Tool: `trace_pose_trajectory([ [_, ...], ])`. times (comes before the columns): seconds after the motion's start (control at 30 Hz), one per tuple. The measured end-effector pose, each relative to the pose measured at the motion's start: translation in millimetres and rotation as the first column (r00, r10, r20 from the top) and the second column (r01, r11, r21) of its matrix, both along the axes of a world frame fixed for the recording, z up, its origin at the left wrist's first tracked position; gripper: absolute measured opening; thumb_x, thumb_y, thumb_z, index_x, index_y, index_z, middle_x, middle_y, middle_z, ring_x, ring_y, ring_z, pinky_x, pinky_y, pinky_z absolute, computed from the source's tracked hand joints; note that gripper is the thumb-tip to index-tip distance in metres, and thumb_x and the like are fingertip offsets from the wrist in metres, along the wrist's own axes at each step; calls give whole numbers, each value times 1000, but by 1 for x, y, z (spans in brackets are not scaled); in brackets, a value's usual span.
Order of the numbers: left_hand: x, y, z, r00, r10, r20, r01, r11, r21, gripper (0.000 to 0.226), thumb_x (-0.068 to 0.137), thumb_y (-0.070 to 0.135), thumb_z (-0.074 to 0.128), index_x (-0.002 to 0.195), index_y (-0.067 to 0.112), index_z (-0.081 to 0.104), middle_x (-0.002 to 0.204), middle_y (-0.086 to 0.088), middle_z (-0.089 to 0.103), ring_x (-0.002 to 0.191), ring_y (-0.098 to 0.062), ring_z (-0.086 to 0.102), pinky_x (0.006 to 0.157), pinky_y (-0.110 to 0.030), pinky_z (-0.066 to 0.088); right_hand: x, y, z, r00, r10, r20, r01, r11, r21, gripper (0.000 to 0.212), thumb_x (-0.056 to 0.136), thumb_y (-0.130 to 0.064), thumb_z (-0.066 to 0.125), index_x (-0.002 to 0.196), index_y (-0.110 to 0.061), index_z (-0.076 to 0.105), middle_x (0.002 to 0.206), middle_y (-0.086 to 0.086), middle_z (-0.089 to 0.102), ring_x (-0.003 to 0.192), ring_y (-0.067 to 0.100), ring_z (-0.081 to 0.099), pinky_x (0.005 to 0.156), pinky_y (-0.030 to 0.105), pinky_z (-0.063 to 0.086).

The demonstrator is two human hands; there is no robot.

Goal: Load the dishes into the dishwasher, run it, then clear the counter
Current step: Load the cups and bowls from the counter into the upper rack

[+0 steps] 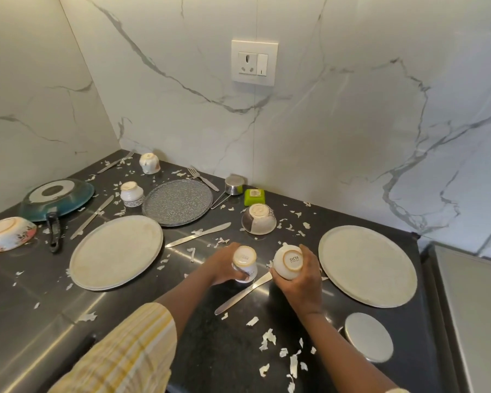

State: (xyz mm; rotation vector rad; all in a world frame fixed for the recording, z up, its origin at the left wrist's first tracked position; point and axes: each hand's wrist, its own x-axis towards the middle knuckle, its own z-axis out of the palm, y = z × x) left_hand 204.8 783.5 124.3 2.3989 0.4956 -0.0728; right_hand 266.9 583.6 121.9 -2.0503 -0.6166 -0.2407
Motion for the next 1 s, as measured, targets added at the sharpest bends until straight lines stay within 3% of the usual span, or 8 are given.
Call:
trace_pose_trajectory([
  [0.27, -30, -18, 5, 988, 82, 133, -82, 997, -4, 69, 69, 21, 80, 125, 12, 41, 123, -5, 54, 112, -24, 51, 86, -24, 37, -23, 3, 7, 999, -38, 23, 36, 998, 51, 81, 58, -21, 88, 124, 4, 47, 115, 20, 56, 107, 35, 54, 94, 35, 39],
  [0.4, -58, -28, 11, 964, 116, 239, -112, 993, -30, 72, 68, 22, 81, 127, 13, 42, 122, -6, 57, 110, -22, 53, 83, -22, 36, -52, -6, 12, 997, -67, 39, 64, 995, 79, 81, 59, -22, 87, 125, 4, 47, 116, 20, 56, 109, 35, 53, 95, 39, 42],
  [0.5, -87, -38, 12, 951, 133, 279, -122, 991, -54, 79, 66, 22, 83, 132, 12, 39, 125, -6, 55, 112, -22, 52, 89, -24, 37, -83, -14, 14, 997, -65, 50, 61, 995, 84, 81, 58, -20, 88, 124, 5, 47, 116, 22, 56, 109, 37, 54, 96, 43, 43],
  [0.63, -139, -57, 8, 933, 72, 353, -62, 997, -41, 76, 64, 22, 84, 126, 13, 42, 120, -5, 56, 106, -19, 53, 87, -25, 39, -137, -25, 12, 991, -87, 103, 79, 994, 80, 79, 56, -22, 89, 120, 6, 50, 110, 21, 59, 101, 36, 58, 88, 38, 45],
  [0.73, -186, -76, 1, 915, 50, 401, -44, 999, -26, 72, 64, 23, 84, 123, 14, 44, 116, 0, 55, 104, -14, 52, 86, -21, 37, -184, -42, 4, 987, -76, 139, 65, 995, 81, 80, 57, -24, 88, 121, 3, 49, 111, 20, 59, 101, 33, 59, 88, 35, 46],
  [0.87, -248, -108, -11, 882, 45, 469, -19, 998, -60, 70, 62, 19, 86, 121, 12, 48, 109, 5, 54, 98, -10, 49, 79, -4, 34, -249, -73, -12, 984, -131, 119, 119, 988, 98, 82, 56, -22, 89, 123, 2, 48, 113, 19, 58, 104, 32, 57, 89, 34, 45],
  [1.0, -299, -148, -33, 924, 63, 377, -28, 995, -99, 76, 66, 22, 84, 129, 9, 44, 124, -5, 53, 111, -20, 50, 89, -21, 36, -312, -115, -32, 986, -157, 62, 152, 985, 80, 83, 57, -23, 87, 125, -3, 46, 114, 14, 56, 105, 27, 54, 88, 36, 48],
])
